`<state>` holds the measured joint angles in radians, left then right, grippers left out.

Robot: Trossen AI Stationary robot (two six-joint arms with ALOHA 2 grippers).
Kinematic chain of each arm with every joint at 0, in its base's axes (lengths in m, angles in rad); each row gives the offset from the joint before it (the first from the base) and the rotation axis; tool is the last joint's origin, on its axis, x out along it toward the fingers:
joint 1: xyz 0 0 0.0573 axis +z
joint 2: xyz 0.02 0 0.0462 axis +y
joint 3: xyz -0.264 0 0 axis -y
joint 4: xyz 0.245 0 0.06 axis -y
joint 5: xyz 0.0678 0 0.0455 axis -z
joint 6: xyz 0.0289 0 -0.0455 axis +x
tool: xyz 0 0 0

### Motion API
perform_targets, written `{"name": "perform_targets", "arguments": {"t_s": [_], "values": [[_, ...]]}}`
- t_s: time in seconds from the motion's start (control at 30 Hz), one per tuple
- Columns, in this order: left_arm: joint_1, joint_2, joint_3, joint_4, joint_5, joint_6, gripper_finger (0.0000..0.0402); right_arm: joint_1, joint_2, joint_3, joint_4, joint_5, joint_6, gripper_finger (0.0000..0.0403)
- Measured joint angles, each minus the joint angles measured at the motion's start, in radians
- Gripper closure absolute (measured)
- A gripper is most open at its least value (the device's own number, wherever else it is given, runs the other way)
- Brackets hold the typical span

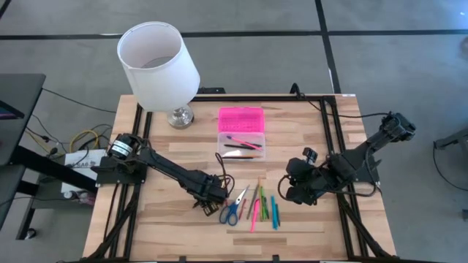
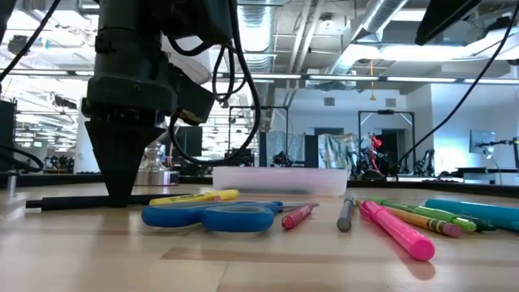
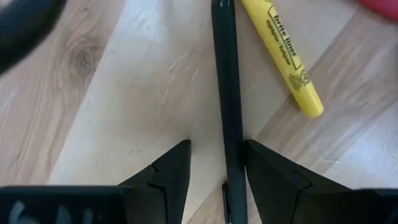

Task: Pick & place school supplies into a supply box
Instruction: Put the black pen into the pink supply box

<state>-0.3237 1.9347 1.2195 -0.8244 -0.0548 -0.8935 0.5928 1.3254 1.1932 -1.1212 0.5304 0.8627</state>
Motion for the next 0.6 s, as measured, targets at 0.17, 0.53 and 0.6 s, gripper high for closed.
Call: {"name": "perform_targets", "arguments": {"t_s": [0.17,0.53,0.6], "values": [[-0.021,0.0,-0.024,0.013,-0.01,-0.037,0.0276,0.01,0.0,0.0,-0.005,0.009,0.005,0.0296],[-0.029,0.0,-0.026,0.016,0.0,-0.055,0.0379,0.009,0.0,0.0,-0.011,0.035,-0.003,0.0296],[-0.029,0.0,-0.026,0.015,-0.002,-0.057,0.0384,0.009,0.0,0.0,-0.011,0.04,-0.003,0.0296]]}}
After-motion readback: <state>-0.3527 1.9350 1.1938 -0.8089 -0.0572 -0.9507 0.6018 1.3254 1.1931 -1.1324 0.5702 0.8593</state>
